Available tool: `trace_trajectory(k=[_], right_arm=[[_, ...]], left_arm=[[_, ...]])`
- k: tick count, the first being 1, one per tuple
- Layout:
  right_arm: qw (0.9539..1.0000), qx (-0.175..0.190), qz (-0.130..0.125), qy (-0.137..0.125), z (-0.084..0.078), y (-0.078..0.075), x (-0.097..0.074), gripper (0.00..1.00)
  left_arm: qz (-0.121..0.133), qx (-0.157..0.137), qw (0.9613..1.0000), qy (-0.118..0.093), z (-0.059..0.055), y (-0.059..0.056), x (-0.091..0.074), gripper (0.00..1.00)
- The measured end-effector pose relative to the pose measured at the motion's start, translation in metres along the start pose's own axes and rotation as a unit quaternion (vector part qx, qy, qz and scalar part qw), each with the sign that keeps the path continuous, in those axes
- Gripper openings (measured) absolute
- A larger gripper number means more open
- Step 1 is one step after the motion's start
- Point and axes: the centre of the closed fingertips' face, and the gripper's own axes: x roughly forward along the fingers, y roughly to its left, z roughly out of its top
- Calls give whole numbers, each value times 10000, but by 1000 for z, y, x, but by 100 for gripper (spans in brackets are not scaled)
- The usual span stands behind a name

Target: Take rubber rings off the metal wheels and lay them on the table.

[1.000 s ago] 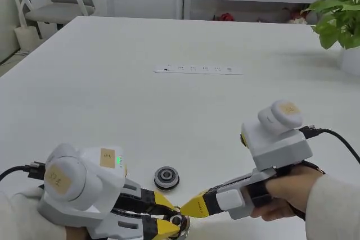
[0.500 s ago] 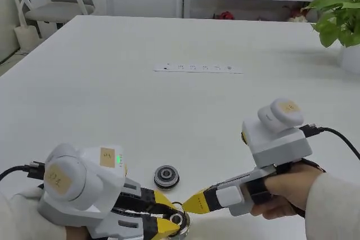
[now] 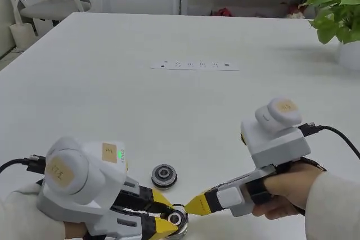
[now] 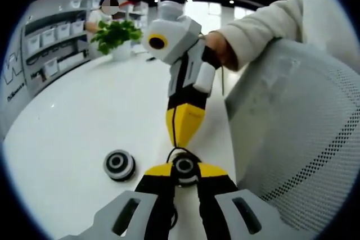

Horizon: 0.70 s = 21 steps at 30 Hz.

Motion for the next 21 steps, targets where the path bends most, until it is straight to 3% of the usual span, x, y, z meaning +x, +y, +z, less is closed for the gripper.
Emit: trace_trajectory(k=[5, 11, 21], right_arm=[[10000, 35, -7, 32, -2, -1, -1, 0], [10000, 68, -35, 44, -2, -3, -2, 0], [9999, 82, -65, 26, -1, -2, -5, 0]], left_arm=[[166, -183, 9994, -227, 11, 11, -10, 17], [420, -80, 9985, -335, 21, 21, -27, 34], [538, 59, 9969, -562, 40, 19, -47, 55]])
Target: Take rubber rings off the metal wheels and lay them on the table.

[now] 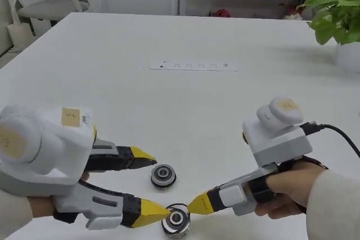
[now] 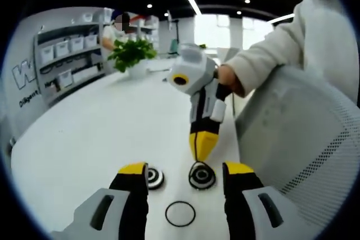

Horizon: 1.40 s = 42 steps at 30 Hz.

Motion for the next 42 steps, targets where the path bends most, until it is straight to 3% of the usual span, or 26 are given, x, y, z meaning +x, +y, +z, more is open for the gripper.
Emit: trace_trajectory(k=[8, 13, 22, 31, 42], right_arm=[[10000, 26, -5, -32, 1, 0, -2, 0], [10000, 43, 3, -59, 3, 1, -3, 0], [9998, 22, 63, -162, 8, 7, -5, 0], [9992, 76, 112, -378, 18, 10, -10, 0], [9982, 98, 146, -575, 27, 16, -13, 0]], left_arm=[[155, 30, 9997, -197, 10, 3, -14, 65], [303, -27, 9992, -270, 9, 6, -25, 70], [415, -46, 9989, -194, -1, 7, -37, 77], [733, -480, 9956, -331, -20, 18, -60, 81], [787, -602, 9945, -347, -27, 18, -61, 90]])
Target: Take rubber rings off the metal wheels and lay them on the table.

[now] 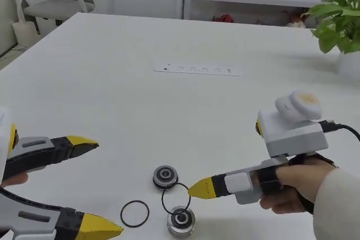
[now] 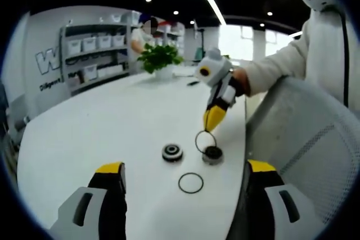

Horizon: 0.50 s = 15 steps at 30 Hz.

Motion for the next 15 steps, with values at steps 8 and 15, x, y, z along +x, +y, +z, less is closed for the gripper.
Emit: trace_trajectory(k=[8, 15], right_arm=[[9999, -46, 75, -78, 6, 8, 3, 0], [9998, -112, 123, -74, 8, 16, 8, 0]], left_arm=[[25, -100, 9999, -35, -2, 0, -2, 95], [-34, -114, 9999, 5, -5, -3, -1, 100]])
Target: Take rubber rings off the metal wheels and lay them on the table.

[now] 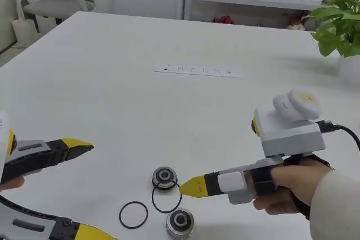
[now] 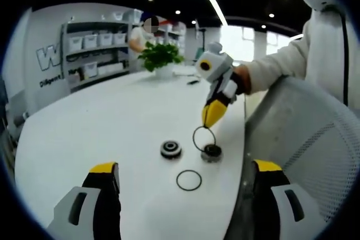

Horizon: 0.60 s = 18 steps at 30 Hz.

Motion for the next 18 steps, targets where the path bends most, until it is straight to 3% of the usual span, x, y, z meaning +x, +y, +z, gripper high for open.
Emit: trace_trajectory(k=[18], right_arm=[[9996, -246, 65, 119, -2, 15, 26, 0]], left_arm=[[-71, 21, 10000, 49, -2, -3, 1, 100]])
